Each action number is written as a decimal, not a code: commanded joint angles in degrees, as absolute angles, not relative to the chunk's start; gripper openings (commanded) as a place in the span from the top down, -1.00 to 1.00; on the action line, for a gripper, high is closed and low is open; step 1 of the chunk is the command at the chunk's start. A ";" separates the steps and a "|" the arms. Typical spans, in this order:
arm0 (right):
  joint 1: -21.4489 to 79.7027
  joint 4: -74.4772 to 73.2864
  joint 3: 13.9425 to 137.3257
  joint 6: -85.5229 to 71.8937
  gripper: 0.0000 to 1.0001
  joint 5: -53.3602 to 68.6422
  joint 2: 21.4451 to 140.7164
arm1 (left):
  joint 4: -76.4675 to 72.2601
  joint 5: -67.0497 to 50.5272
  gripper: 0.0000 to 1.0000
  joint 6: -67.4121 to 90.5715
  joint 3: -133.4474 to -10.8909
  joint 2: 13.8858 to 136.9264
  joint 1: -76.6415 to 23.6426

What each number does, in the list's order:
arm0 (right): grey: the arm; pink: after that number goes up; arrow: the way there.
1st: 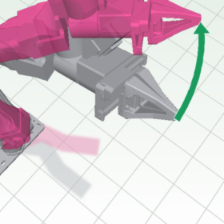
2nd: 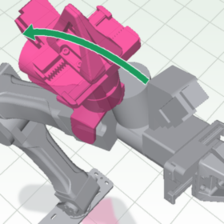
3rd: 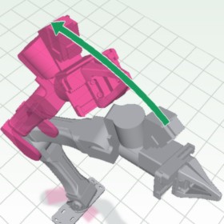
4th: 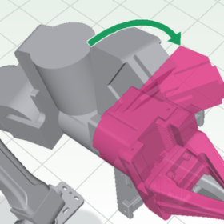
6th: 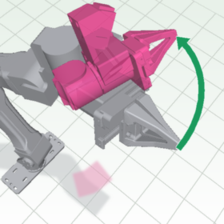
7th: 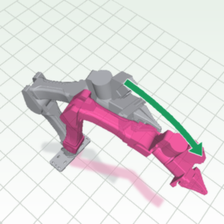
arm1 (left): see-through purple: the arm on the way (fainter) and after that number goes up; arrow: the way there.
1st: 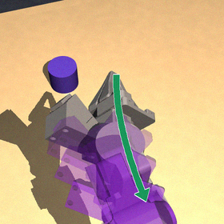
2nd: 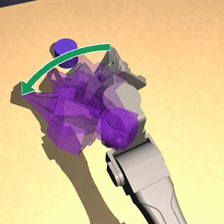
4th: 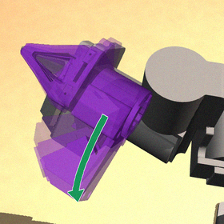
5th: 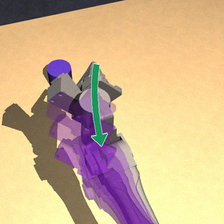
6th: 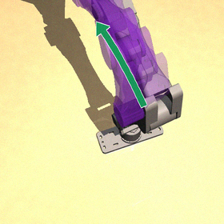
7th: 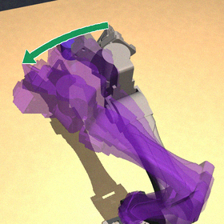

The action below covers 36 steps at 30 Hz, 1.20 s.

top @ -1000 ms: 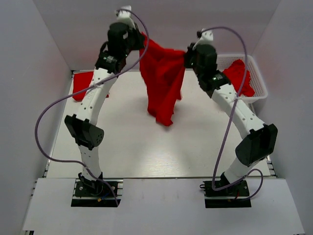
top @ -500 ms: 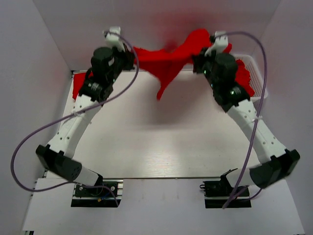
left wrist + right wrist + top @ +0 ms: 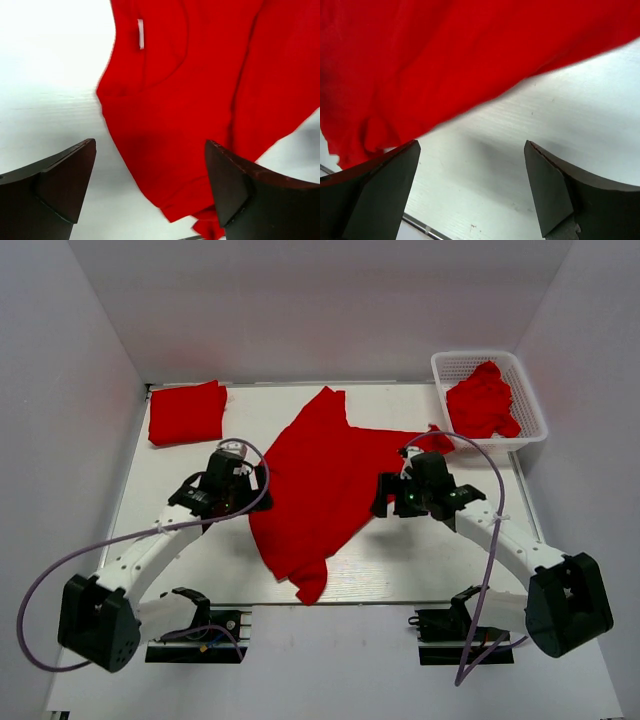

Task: Fold and stack the t-shirts
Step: Flatten out the tshirt

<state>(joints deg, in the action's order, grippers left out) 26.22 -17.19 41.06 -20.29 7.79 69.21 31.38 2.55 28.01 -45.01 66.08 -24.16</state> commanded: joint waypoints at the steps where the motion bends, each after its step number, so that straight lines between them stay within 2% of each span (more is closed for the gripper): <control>1: 25.66 -18.45 48.58 -18.11 -0.81 6.07 66.18 | 34.19 9.12 -1.00 30.59 -51.23 58.45 -23.99; 4: 25.49 -19.86 53.15 -17.58 -0.81 -1.55 67.32 | 31.48 11.43 -1.00 29.36 -53.78 58.44 -23.47; 7: 25.49 -19.07 56.58 -16.53 -0.81 -3.78 69.69 | 29.19 11.95 -1.00 27.35 -57.46 62.12 -22.85; 11: 25.40 -20.30 60.55 -18.88 -0.81 -9.92 75.91 | 30.23 11.95 -1.00 24.96 -66.86 75.12 -22.85; 12: 25.40 -20.13 61.69 -19.07 -0.81 -12.37 76.72 | 30.76 11.95 -1.00 24.96 -69.15 81.50 -22.85; 16: 24.96 -18.90 66.25 -17.84 -0.81 -9.23 83.57 | 30.76 6.96 -1.00 21.72 -81.70 96.10 -22.85; 22: 23.65 -20.13 71.89 -18.72 -0.81 -8.72 96.65 | 28.83 -1.14 -1.00 19.07 -89.63 110.46 -23.38; 26: 23.46 -19.95 75.05 -19.25 -0.81 -3.61 103.44 | 30.15 -4.65 -1.00 19.07 -89.66 115.92 -23.38; 31: 23.55 -18.98 75.06 -19.86 -0.81 2.08 108.80 | 27.77 -5.19 -1.00 21.18 -81.49 115.93 -22.85; 36: 24.69 -17.32 70.76 -18.99 -0.81 10.36 108.20 | 32.07 -1.24 -1.00 25.39 -71.22 109.10 -22.85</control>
<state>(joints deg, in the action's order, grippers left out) 23.75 -18.65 72.49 -19.14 2.76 109.69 25.08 -2.50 21.93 -77.73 113.65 -23.05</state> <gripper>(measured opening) 0.904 0.994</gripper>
